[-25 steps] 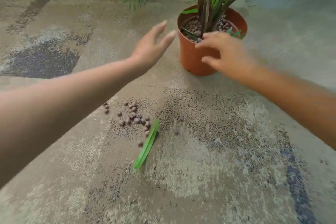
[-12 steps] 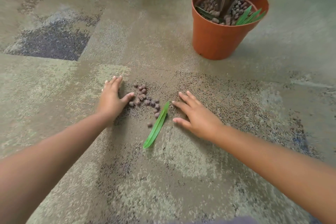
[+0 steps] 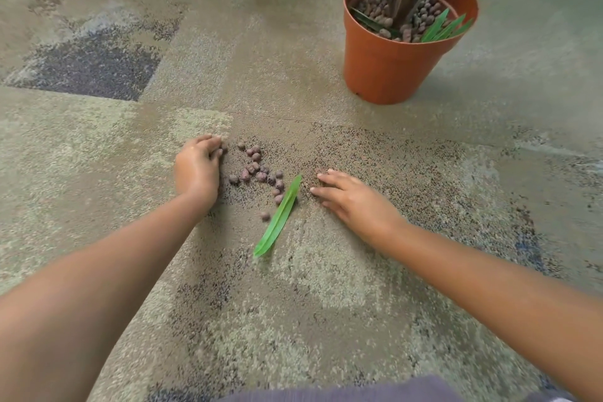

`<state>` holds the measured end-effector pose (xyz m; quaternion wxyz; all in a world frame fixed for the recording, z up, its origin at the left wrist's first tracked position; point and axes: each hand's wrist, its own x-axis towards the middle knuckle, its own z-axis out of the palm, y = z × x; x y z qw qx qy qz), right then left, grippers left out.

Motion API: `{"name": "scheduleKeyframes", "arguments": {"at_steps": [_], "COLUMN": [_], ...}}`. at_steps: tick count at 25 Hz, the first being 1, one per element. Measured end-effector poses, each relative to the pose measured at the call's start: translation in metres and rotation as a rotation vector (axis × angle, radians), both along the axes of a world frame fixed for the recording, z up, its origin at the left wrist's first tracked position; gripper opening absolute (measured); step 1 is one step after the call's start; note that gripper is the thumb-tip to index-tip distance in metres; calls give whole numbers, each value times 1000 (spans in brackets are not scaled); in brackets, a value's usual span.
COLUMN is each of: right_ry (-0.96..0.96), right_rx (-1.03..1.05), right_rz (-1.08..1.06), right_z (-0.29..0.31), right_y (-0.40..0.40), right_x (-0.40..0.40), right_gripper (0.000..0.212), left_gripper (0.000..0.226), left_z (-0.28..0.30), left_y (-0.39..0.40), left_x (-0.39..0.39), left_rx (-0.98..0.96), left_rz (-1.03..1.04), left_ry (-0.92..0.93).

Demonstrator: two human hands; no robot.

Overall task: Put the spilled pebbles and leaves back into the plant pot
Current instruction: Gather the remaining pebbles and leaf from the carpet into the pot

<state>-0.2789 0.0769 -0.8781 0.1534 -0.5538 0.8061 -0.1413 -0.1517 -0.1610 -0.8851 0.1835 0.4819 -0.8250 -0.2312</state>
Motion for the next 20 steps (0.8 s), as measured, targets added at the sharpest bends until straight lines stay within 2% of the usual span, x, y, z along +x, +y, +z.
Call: {"name": "scheduleKeyframes", "arguments": {"at_steps": [7,14,20], "right_ry": [2,13,-72], "right_rx": [-67,-95,-160], "right_rz": [10,-40,-132], "right_z": [7,14,23], "right_y": [14,10,20], "right_x": [-6,-4,-2], "right_gripper": [28,25,22], "left_gripper": [33,29,25], "left_z": [3,3,11], "left_y": [12,17,27], "left_x": [25,40,42], "left_rx": [-155,-56,34], "left_rz": [-137,4,79], "left_ry": [-105,-38,70]}}
